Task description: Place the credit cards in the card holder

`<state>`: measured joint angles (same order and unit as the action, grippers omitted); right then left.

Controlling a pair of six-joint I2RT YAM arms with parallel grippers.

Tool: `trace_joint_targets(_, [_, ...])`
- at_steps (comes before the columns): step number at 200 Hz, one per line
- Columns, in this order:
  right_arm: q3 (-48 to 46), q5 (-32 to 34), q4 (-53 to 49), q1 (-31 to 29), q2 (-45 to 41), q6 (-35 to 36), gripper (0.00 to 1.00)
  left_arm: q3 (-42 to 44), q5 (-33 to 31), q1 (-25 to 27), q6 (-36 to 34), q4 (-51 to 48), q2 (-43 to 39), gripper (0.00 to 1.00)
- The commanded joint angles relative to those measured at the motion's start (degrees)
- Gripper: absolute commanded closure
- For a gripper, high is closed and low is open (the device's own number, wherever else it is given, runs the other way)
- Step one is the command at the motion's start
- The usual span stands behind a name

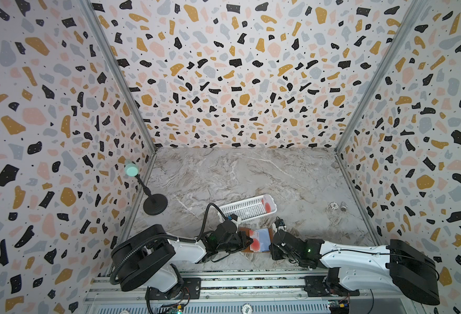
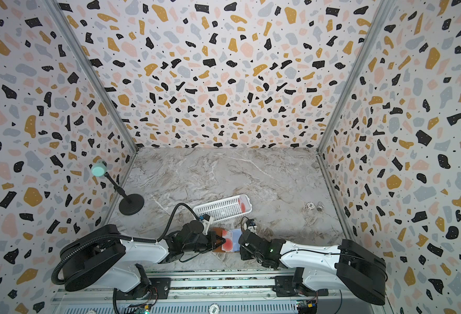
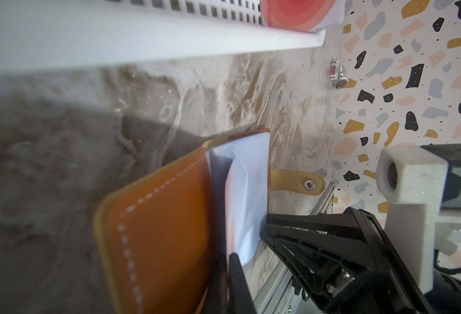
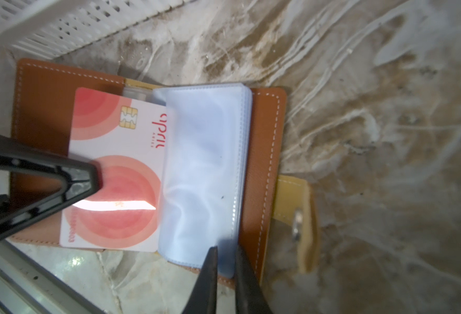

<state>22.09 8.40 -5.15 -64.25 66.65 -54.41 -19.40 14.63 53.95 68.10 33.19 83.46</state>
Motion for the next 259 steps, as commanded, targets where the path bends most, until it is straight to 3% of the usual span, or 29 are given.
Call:
trace_joint_targets(1, [-1.17, -0.1, -1.68, 0.18, 0.17, -0.32, 0.85, -0.59, -1.44, -0.7, -1.6, -2.94, -0.9, 1.0])
trace_joint_targets(259, [-1.25, -0.56, -0.58, 0.26, 1.27, -0.32, 0.86, 2.26, 0.73, 0.25, 1.96, 7.22, 1.97, 1.0])
